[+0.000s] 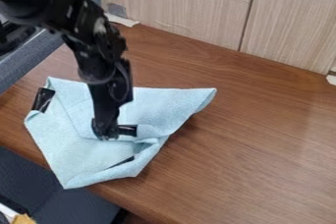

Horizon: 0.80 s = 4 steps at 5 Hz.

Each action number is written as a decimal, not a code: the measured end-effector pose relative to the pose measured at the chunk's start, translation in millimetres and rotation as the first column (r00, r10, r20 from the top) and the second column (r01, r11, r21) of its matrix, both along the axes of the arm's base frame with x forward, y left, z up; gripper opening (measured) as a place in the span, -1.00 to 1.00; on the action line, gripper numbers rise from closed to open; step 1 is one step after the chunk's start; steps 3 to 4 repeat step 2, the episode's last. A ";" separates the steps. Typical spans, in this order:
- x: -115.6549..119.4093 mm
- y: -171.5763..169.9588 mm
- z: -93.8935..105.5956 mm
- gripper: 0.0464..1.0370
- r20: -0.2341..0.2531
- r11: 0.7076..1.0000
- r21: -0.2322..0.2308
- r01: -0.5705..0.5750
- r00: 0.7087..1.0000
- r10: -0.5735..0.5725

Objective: Fold the cloth from the top to the middle

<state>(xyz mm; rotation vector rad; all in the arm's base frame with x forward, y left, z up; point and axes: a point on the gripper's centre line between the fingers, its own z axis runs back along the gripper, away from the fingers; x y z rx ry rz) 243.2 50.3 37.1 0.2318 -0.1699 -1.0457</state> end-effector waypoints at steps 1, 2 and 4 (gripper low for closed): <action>-0.8 -0.4 17.3 0.94 -0.004 1.000 -0.001 0.007 1.000 -0.007; -3.1 0.7 37.3 0.93 0.009 1.000 0.008 -0.006 1.000 0.006; -3.1 0.7 37.3 0.93 0.009 1.000 0.008 -0.006 1.000 0.006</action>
